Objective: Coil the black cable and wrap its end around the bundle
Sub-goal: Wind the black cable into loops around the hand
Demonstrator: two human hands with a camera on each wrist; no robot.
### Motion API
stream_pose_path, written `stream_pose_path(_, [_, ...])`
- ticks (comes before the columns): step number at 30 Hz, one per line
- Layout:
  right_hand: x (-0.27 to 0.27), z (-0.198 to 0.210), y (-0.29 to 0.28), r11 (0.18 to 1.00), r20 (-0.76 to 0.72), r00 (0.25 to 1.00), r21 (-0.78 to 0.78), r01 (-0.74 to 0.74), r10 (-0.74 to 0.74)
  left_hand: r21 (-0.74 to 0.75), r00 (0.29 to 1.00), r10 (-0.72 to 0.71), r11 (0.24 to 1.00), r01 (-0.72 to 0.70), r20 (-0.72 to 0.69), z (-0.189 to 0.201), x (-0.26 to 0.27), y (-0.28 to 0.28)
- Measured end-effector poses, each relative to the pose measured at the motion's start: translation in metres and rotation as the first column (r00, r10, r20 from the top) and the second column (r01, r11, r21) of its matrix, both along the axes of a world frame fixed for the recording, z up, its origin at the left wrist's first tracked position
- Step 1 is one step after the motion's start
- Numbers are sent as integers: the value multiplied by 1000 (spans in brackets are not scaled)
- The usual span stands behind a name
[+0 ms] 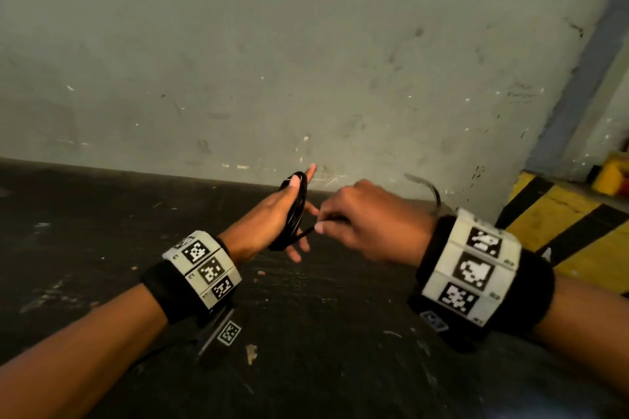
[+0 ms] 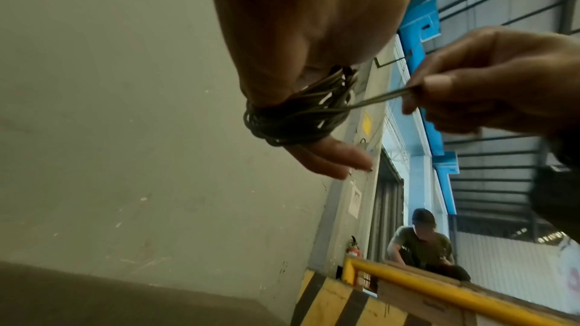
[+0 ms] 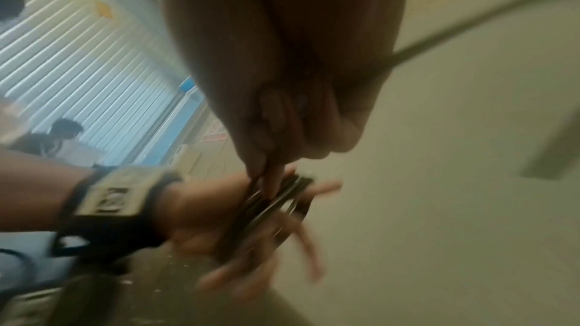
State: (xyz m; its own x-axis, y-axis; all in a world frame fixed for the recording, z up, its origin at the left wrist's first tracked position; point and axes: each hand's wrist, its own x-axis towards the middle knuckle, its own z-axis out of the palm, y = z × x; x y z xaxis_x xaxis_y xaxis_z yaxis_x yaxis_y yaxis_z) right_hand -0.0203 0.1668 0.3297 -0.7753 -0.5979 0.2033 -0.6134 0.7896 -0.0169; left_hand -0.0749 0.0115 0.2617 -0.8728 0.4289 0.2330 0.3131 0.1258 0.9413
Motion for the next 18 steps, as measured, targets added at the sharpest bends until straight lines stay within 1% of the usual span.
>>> stream_pose_path(3, [-6, 27, 11, 996, -144, 989, 85, -28, 40, -139, 994, -69, 987, 80, 82, -5, 12, 0])
stream_pose_path(4, [-8, 34, 15, 995, -155, 987, 93, -39, 53, -159, 990, -94, 981, 111, 106, -6, 15, 0])
stream_pose_path(7, [-16, 45, 21, 992, -100, 988, 55, -110, 115, -98, 966, -210, 969, 226, 152, -11, 21, 0])
stream_pose_path(9, [-22, 43, 24, 985, -92, 983, -47, -166, 161, 11, 939, -306, 951, 308, 156, -10, 26, -2])
stream_pose_path(12, [-32, 36, 28, 930, -23, 974, -292, -222, 226, 167, 901, -413, 905, 390, 131, -4, 36, -6])
stream_pose_path(15, [-39, 23, 29, 830, 64, 960, -521, -199, 271, 297, 862, -492, 847, 441, 124, 4, 41, -12])
stream_pose_path(18, [-43, -2, 20, 705, 83, 958, -695, -142, 275, 468, 831, -548, 763, 446, 100, 15, 39, -16])
